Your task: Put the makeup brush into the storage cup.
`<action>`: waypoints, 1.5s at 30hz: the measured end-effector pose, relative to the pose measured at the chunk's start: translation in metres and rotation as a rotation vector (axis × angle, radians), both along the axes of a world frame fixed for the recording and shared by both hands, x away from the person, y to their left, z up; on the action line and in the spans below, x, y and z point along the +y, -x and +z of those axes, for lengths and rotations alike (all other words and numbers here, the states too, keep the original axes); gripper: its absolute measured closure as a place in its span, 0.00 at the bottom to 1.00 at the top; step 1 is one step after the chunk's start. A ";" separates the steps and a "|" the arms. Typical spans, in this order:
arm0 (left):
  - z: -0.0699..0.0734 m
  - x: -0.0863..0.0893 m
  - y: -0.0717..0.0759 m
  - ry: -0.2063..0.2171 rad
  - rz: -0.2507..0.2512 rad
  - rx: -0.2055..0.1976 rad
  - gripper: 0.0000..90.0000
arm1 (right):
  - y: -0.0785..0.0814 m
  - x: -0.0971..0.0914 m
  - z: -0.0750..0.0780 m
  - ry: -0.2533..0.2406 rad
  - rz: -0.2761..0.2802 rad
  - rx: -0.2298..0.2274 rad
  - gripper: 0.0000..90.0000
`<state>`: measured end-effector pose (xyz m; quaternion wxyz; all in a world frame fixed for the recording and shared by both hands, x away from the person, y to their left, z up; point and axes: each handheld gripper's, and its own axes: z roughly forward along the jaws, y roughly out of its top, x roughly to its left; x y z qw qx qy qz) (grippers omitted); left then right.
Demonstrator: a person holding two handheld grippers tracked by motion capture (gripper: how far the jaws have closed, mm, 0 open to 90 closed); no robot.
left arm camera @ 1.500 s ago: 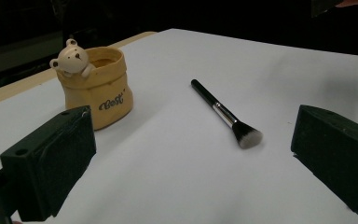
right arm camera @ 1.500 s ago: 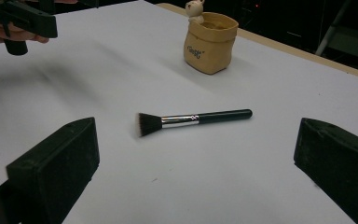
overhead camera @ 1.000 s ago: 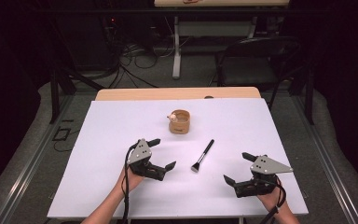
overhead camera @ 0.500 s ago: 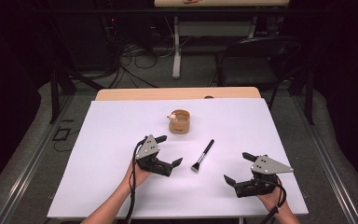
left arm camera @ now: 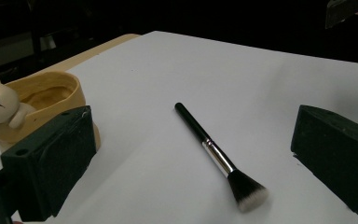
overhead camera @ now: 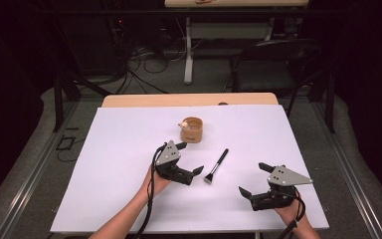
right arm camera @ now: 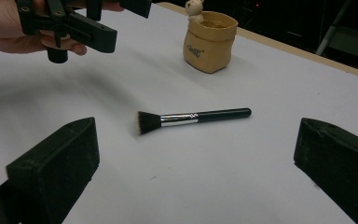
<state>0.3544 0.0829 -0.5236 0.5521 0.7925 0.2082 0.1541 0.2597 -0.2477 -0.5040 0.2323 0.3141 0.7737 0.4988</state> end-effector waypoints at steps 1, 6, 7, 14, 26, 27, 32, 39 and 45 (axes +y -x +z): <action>0.000 -0.002 -0.001 -0.002 -0.005 0.005 0.00 | 0.000 0.000 0.000 0.000 0.000 0.000 0.00; 0.001 -0.008 -0.002 -0.006 -0.001 0.003 0.00 | 0.000 0.000 0.000 -0.001 0.003 0.000 0.00; 0.001 -0.011 -0.002 -0.014 0.008 0.004 0.00 | 0.000 0.000 0.000 0.000 0.003 0.001 0.00; 0.000 -0.017 -0.006 -0.014 -0.004 0.022 0.00 | 0.000 0.000 0.000 0.000 0.005 0.003 0.00; -0.002 -0.035 -0.010 -0.062 -0.003 0.059 0.00 | 0.000 0.001 -0.001 -0.001 0.005 0.006 0.00; -0.002 -0.037 -0.011 -0.074 0.004 0.072 0.00 | -0.001 0.001 -0.001 0.000 0.006 0.007 0.00; 0.000 -0.044 -0.015 -0.115 0.008 0.125 0.00 | -0.001 0.001 -0.001 -0.002 0.008 0.006 0.00; 0.002 -0.056 -0.020 -0.201 0.013 0.220 0.00 | -0.001 0.000 -0.001 -0.003 0.011 0.009 0.00; 0.005 -0.067 -0.030 -0.276 0.033 0.335 0.04 | 0.000 0.000 -0.001 -0.001 0.013 0.008 0.00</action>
